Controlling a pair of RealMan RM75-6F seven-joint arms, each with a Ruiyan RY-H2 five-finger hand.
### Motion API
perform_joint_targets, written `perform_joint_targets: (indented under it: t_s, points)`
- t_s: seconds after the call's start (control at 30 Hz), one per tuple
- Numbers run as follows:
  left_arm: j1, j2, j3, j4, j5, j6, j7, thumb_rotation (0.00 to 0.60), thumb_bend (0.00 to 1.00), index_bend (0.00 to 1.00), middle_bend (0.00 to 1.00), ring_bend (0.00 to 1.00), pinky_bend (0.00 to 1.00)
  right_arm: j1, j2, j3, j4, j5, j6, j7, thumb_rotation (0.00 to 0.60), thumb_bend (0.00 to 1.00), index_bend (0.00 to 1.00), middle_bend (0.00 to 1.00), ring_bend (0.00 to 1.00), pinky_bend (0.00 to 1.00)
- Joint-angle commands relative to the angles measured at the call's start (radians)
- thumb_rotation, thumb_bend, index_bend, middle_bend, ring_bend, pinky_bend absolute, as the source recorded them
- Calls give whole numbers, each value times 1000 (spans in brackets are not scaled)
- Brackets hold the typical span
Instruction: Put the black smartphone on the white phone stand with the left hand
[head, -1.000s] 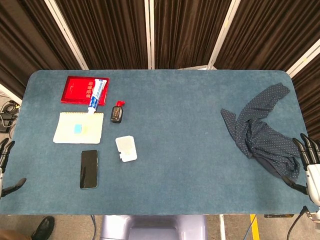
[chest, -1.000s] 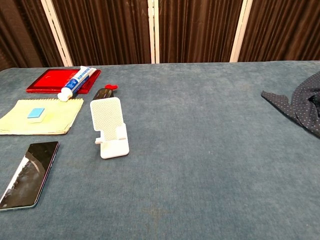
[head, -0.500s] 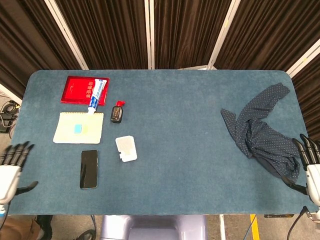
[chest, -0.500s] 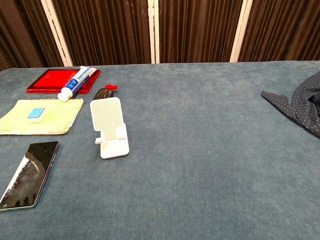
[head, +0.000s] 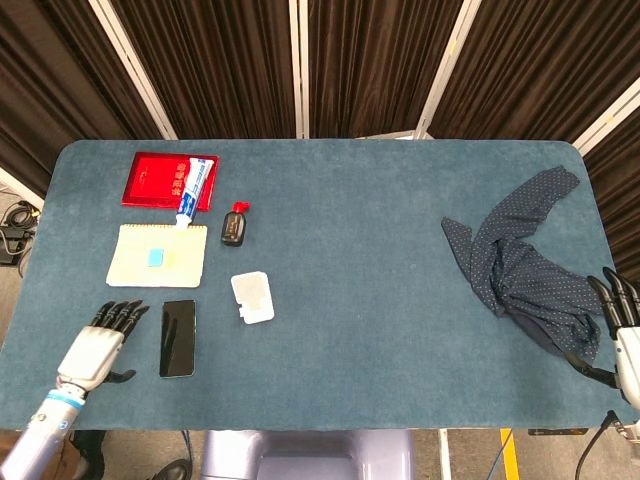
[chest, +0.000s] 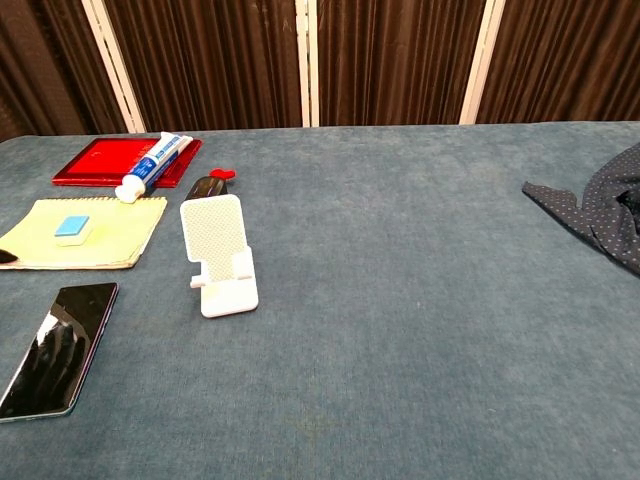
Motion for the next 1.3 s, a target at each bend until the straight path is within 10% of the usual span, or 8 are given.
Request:
perform_joint_targets:
  t_s: [0.03, 1.3]
  points:
    - [-13, -25, -4, 18, -22, -21, 14, 600, 0, 0, 0, 0, 0, 1, 1, 0, 3, -1, -2, 6, 600, 0, 0, 0, 0, 0]
    - [-96, -177, -34, -46, -133, -93, 159, 600, 0, 0, 0, 0, 0, 3, 15, -1, 15, 1, -14, 69, 600, 0, 0, 0, 0, 0]
